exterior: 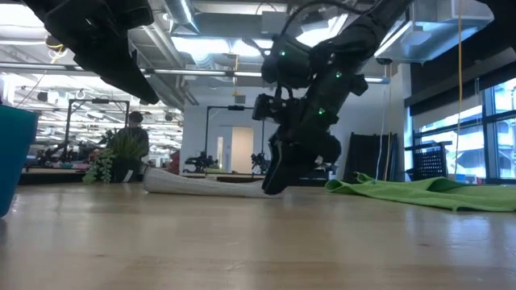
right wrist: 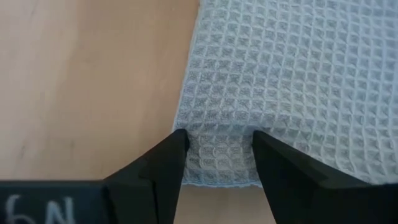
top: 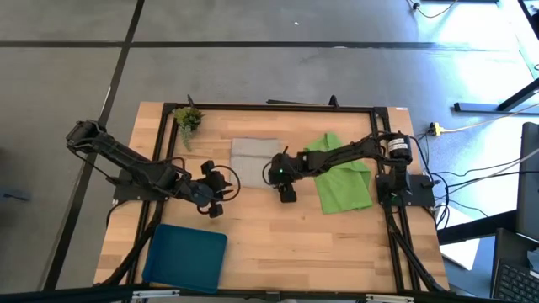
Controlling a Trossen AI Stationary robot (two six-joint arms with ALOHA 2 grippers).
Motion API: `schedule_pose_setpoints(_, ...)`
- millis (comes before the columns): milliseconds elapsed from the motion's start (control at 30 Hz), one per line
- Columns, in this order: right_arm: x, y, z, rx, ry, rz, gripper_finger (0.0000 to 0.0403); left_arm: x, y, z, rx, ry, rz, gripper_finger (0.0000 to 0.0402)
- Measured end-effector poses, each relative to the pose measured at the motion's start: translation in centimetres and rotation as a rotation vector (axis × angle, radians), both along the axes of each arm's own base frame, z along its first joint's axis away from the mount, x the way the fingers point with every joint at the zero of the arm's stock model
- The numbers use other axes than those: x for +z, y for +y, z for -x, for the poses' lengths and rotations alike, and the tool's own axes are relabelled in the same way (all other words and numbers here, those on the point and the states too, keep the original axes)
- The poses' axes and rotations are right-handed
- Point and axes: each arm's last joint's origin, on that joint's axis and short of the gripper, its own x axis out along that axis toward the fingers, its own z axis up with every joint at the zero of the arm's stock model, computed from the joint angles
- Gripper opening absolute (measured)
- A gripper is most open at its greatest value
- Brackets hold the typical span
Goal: Fold microfiber towels
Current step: Fold the gray microfiber cloth
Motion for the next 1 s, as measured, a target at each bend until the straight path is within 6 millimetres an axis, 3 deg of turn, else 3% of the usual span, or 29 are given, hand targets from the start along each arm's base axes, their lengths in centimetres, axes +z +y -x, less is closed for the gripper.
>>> schedule_pose_setpoints(200,1.5,1.2,-0.7,0.003,0.013,0.118,0.0193,0.0,-0.1,0.0,-0.021,0.008,0.013,0.0084)
schedule_pose_setpoints(433,4.6,2.5,-1.9,0.06,-0.02,0.136,0.0193,0.0,0.0,0.0,-0.001,0.003,-0.004,0.0098)
schedule_pose_setpoints(667,6.1,3.0,-2.4,0.062,0.0,0.143,0.0193,-0.2,0.1,0.0,-0.081,0.04,-0.074,0.01)
schedule_pose_setpoints(1000,5.9,3.0,-2.2,0.038,0.02,0.128,0.0193,-3.9,0.2,-1.3,-0.162,0.187,-0.202,0.0103)
